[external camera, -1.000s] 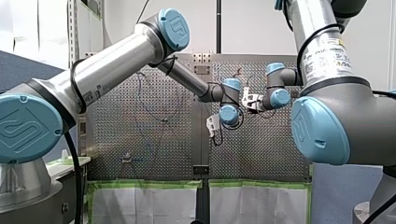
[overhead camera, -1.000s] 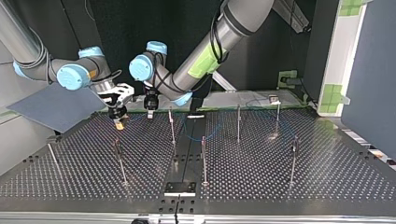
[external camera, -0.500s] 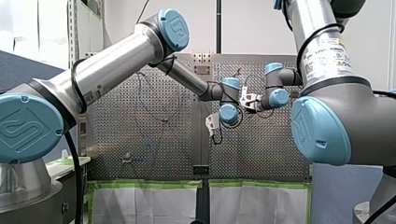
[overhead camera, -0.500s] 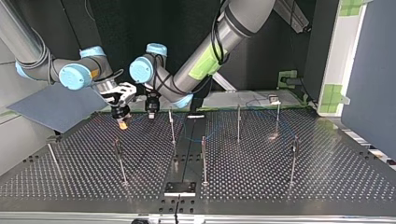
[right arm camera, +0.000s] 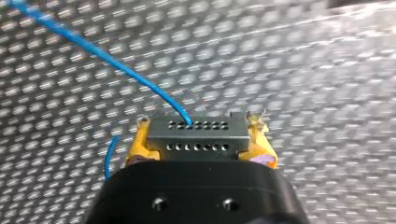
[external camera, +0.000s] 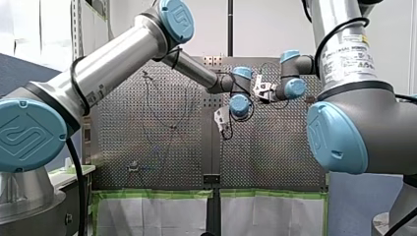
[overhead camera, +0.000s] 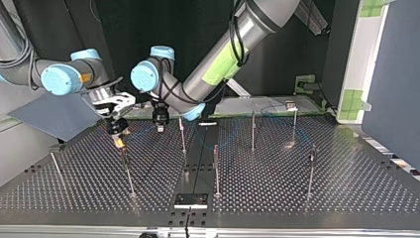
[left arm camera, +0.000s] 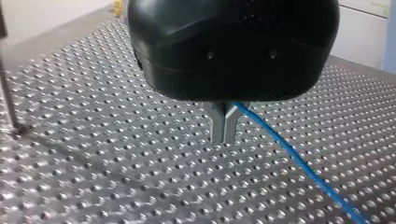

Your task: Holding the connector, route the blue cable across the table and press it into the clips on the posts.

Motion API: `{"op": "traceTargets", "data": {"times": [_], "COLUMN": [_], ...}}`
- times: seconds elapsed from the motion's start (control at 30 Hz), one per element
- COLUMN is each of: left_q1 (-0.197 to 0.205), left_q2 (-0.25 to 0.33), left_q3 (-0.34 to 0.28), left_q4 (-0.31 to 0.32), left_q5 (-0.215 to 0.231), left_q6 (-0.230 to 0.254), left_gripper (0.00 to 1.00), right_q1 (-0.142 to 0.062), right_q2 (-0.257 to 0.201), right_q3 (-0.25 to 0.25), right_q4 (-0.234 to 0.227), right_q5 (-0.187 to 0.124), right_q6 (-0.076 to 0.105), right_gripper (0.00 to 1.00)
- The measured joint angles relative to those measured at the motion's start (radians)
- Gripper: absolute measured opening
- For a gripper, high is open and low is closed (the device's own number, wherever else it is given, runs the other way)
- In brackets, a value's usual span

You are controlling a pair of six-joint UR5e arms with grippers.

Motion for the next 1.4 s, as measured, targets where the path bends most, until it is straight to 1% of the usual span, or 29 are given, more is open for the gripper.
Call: {"op": "traceTargets", "data": {"times": [0.03,0.1,0.27,0.37,0.63,0.77,1.0,1.27,1.4], "left_q1": [-0.002,-0.008,-0.017,-0.023,-0.030,-0.029,-0.013,-0.005,-0.003], "left_q2": [0.005,0.020,0.067,0.087,0.116,0.135,0.143,0.143,0.144], "left_q3": [0.000,0.000,0.000,0.000,0.000,0.000,0.004,0.036,0.057], "left_q4": [-0.004,-0.014,-0.030,-0.033,-0.037,-0.035,-0.026,0.026,0.034], "left_q5": [-0.003,-0.014,-0.055,-0.063,-0.070,-0.075,-0.073,-0.059,-0.057], "left_q6": [0.000,0.001,0.007,0.009,0.013,0.015,0.024,0.056,0.062], "left_gripper": [0.01,0.01,0.01,0.01,0.01,0.01,0.01,0.01,0.01], "right_q1": [-0.001,-0.002,-0.001,0.002,0.009,0.009,0.006,0.002,0.001], "right_q2": [-0.013,-0.034,-0.080,-0.094,-0.110,-0.126,-0.133,-0.133,-0.133], "right_q3": [-0.007,-0.017,-0.032,-0.034,-0.035,-0.037,-0.054,-0.081,-0.092], "right_q4": [0.009,0.026,0.067,0.082,0.116,0.118,0.127,0.149,0.156], "right_q5": [-0.001,-0.003,-0.004,-0.003,0.002,0.003,0.000,-0.002,-0.002], "right_q6": [0.005,0.009,0.011,0.011,0.013,0.015,0.016,0.015,0.014], "right_gripper": [0.00,0.00,0.00,0.00,0.00,0.00,0.00,0.00,0.00]}}
